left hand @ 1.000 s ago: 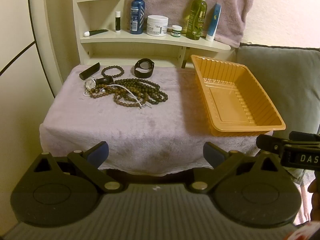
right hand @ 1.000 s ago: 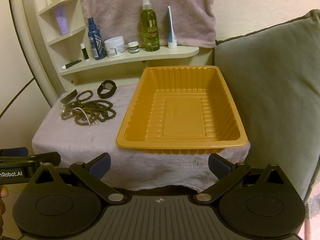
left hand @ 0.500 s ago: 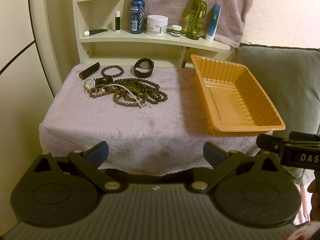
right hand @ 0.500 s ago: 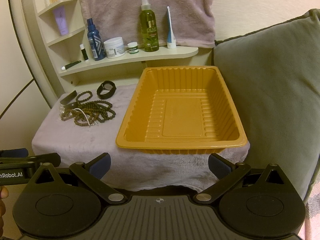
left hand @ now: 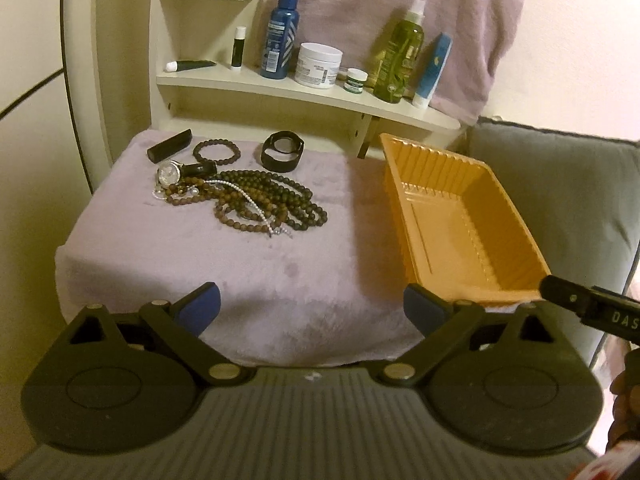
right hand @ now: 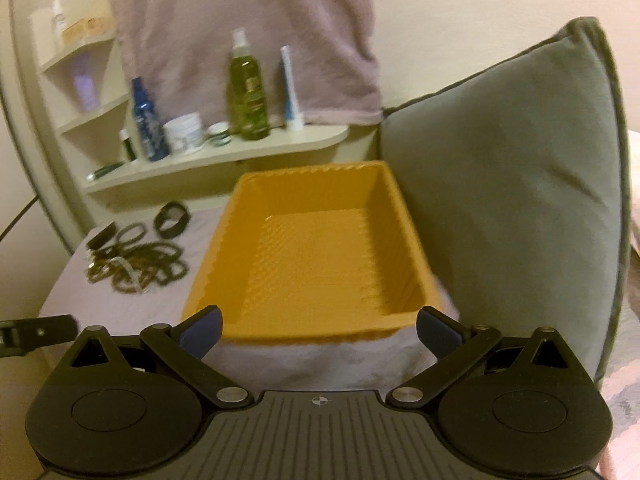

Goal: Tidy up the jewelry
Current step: 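Move the right gripper to the orange tray and grasp its rim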

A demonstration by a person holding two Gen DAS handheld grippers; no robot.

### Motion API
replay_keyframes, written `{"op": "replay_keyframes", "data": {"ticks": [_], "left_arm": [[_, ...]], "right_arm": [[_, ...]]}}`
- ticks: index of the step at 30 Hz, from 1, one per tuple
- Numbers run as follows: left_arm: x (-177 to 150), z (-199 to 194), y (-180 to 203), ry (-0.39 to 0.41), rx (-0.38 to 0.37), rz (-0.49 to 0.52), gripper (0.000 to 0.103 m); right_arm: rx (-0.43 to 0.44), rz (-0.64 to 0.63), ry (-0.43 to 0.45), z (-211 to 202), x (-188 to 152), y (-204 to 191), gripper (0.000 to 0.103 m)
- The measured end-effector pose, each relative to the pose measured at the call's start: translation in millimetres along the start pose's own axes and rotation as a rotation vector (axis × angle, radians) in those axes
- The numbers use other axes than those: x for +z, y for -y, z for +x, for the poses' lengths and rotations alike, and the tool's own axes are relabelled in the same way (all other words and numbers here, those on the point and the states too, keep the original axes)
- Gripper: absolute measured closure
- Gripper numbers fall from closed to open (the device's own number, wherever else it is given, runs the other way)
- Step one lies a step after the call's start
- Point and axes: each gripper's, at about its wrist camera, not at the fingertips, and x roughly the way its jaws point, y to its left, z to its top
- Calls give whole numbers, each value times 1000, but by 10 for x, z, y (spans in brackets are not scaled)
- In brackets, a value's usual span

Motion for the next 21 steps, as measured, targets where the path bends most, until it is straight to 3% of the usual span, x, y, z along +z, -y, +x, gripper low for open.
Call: {"op": "replay_keyframes", "data": {"ticks": [10, 12, 21], "left_arm": [[118, 253, -149, 0, -2, -45, 6], [142, 305, -147, -3, 4, -44, 6], [181, 492, -91, -4, 13, -15, 6]], "right_arm": [[-80, 39, 40, 357, 57, 432, 1], [-82, 53, 37, 456, 55, 490, 12], [-62, 88, 22, 773, 41, 633, 37]]}}
